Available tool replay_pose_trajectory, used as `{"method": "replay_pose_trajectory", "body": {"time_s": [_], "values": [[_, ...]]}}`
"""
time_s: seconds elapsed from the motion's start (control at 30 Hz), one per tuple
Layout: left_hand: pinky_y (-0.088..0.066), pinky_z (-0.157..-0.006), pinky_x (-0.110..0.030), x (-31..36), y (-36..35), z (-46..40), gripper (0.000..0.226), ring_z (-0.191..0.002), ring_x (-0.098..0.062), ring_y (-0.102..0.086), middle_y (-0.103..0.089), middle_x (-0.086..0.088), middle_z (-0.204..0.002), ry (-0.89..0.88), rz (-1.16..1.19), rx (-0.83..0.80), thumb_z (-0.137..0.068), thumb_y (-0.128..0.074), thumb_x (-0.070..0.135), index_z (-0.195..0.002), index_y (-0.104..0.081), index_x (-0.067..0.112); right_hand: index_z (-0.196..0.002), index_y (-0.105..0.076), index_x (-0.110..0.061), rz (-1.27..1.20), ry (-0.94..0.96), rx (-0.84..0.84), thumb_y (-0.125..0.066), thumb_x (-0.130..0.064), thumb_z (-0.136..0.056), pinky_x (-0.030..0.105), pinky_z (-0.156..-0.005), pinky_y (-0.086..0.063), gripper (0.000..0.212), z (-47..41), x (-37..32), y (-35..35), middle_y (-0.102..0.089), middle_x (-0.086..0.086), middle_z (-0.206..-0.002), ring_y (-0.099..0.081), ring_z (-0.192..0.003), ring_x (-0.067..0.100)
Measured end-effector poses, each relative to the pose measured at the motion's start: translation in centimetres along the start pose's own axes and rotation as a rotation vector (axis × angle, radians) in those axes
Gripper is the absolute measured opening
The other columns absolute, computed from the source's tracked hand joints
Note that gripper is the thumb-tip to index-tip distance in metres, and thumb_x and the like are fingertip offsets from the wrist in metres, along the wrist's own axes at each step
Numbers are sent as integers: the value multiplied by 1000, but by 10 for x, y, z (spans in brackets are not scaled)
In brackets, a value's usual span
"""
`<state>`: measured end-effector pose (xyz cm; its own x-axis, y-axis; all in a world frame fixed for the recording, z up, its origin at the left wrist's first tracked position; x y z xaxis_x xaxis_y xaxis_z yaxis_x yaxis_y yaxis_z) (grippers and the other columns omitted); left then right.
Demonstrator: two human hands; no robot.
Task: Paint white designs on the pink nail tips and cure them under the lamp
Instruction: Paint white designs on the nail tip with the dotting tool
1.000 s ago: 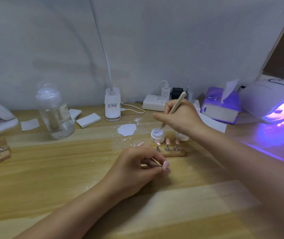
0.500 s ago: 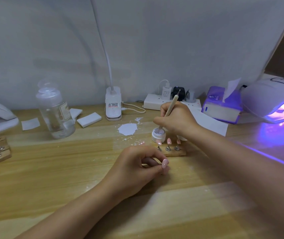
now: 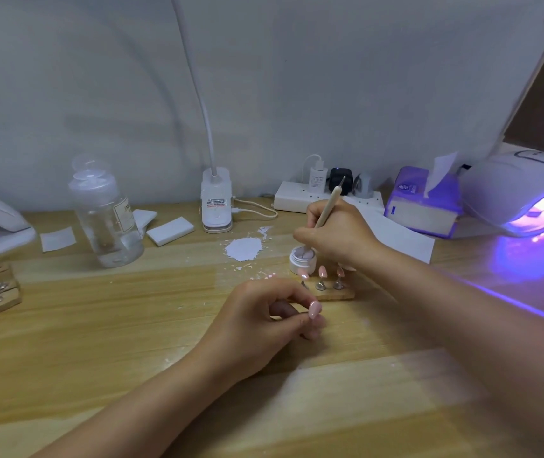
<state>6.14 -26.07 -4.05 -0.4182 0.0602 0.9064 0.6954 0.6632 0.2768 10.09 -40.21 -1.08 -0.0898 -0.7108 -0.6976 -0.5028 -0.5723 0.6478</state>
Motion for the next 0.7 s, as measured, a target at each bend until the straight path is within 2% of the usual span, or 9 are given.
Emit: {"method": "replay_pose_trajectory", "body": {"time_s": [0.13,0.2,0.27,0.33,0.47,0.53,0.6,0.7], "values": [[-45,-56,-10,-1,0,0,20,-62,-7,-68,-70,4,-62,19,7,-9,-72,-65,28,-76,-66,9,-47,-42,-17,-168,-17,114,-64,-11,-75,26,-56,-39,36,4,-2,17,-47,-6,-44,-55,-58,17],[-44,-56,-9,-3,0,0,14,-61,-5,-67,-69,5,-61,31,14,-12,-76,-67,21,-76,-66,7,-51,-44,-15,-295,-14,165,-65,-16,-80,21,-55,-43,36,11,-5,27,-50,-7,-38,-61,-57,13],[-44,-56,-9,-4,0,0,8,-62,-4,-67,-70,6,-61,41,24,-15,-78,-68,16,-76,-66,8,-56,-48,-13,-413,0,190,-63,-24,-85,12,-49,-42,34,24,-10,35,-53,-8,-38,-58,-47,3],[-46,-58,-10,-4,1,0,14,-64,-5,-68,-70,5,-62,49,41,-7,-74,-67,22,-75,-66,9,-61,-53,-13,-522,8,192,-60,-31,-87,9,-45,-39,33,41,-14,42,-59,-6,-43,-53,-42,0],[-50,-62,-13,-8,1,1,10,-67,-9,-70,-71,0,-63,85,71,6,-71,-66,25,-74,-67,15,-57,-61,-19,-729,-17,175,-64,-42,-74,15,-44,-43,29,77,-14,40,-62,-1,-49,-54,-45,6],[-50,-61,-13,-8,1,1,6,-67,-10,-70,-71,-2,-63,94,71,8,-71,-67,24,-72,-67,17,-53,-61,-20,-836,-32,162,-68,-39,-64,15,-47,-46,24,91,-12,31,-62,-2,-50,-56,-47,5],[-49,-60,-12,-7,1,1,4,-67,-11,-70,-71,-2,-64,94,59,1,-72,-70,19,-70,-66,17,-50,-58,-22,-847,-37,158,-71,-39,-58,18,-51,-50,23,98,-9,24,-62,-5,-50,-58,-50,5],[-48,-59,-11,-6,1,0,15,-65,-9,-70,-72,-1,-66,83,6,-13,-78,-68,3,-69,-65,15,-49,-50,-20,-787,-29,171,-71,-41,-58,31,-61,-54,31,102,-8,20,-56,-9,-45,-56,-48,4]]}}
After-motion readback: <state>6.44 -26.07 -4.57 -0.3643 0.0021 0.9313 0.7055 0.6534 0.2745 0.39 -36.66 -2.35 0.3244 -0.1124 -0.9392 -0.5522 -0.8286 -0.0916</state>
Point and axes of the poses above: each hand's wrist, its own z-axis away from the middle knuckle, its own y-axis out of the back of the hand, x = y × z, the point moved 9 cm from there along -z, towards the middle knuckle
